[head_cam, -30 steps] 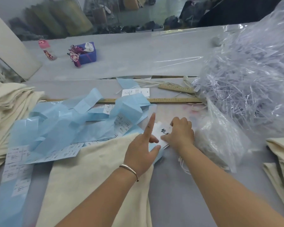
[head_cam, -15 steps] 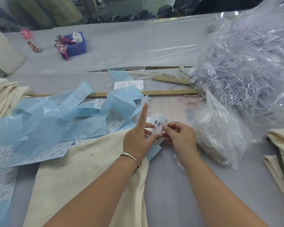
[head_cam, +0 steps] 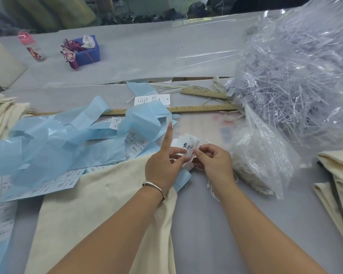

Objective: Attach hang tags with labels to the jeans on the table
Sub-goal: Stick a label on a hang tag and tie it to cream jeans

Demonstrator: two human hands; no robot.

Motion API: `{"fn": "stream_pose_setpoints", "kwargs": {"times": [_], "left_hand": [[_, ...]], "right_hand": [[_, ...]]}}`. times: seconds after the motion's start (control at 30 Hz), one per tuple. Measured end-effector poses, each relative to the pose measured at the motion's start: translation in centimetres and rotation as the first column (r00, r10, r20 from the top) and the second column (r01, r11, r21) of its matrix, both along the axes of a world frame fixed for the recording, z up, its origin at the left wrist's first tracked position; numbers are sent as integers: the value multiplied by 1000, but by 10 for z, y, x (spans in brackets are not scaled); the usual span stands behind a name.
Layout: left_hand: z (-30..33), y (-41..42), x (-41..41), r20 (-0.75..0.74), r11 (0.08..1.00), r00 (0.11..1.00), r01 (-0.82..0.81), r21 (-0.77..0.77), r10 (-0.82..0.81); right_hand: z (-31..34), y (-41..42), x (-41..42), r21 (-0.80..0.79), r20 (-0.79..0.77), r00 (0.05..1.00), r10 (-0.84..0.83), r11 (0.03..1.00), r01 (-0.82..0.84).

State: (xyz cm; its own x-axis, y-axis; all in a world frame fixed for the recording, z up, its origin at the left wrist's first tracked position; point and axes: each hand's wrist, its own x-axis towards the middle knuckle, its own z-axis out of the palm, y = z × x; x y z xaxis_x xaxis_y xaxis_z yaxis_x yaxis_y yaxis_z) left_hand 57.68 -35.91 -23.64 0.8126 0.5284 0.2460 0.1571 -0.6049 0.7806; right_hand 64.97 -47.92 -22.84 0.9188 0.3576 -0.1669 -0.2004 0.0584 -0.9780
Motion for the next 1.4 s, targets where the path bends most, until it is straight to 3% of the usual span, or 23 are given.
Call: {"fn": "stream_pose_setpoints", "kwargs": {"times": [0.13,0.2,0.27,0.33,0.43,0.6,0.77,1.0,1.1,1.27,1.4], "left_hand": [[2,-3,0,11,998,998,-61,-14,61],[7,-6,0,16,990,994,-108,-90,109],[15,-8,0,43,982,990,-129,-139,136],[26,-10,-1,89,986,987,-126,-105,135],[49,-16,-8,175,995,979,-98,-34,102],[99,-33,-44,294,999,955,44,-10,-39],[133,-53,-119,324,994,940,-86,-72,105],[139,-76,-229,188,894,960,-107,-434,206],[141,-74,-271,153,848,968,-90,-523,197],[144,-70,-336,171,837,975,-23,-546,138],[145,-76,-378,262,927,960,6,-374,100]], "right_hand": [[2,1,-3,-71,28,999,-28,997,30],[3,-1,-5,-265,190,980,-58,958,108],[9,-4,-9,-432,438,898,29,883,182],[18,-4,-17,-440,522,837,165,893,99],[39,-2,-30,-390,435,868,238,919,-57],[84,-14,-58,-322,590,797,134,943,80],[123,-37,-117,-212,408,909,90,977,-2],[141,-74,-239,-86,333,938,96,994,-71],[144,-81,-285,-56,264,963,57,997,-44],[148,-93,-359,32,169,981,93,995,-99],[143,-89,-400,-54,179,984,-22,998,32]]}}
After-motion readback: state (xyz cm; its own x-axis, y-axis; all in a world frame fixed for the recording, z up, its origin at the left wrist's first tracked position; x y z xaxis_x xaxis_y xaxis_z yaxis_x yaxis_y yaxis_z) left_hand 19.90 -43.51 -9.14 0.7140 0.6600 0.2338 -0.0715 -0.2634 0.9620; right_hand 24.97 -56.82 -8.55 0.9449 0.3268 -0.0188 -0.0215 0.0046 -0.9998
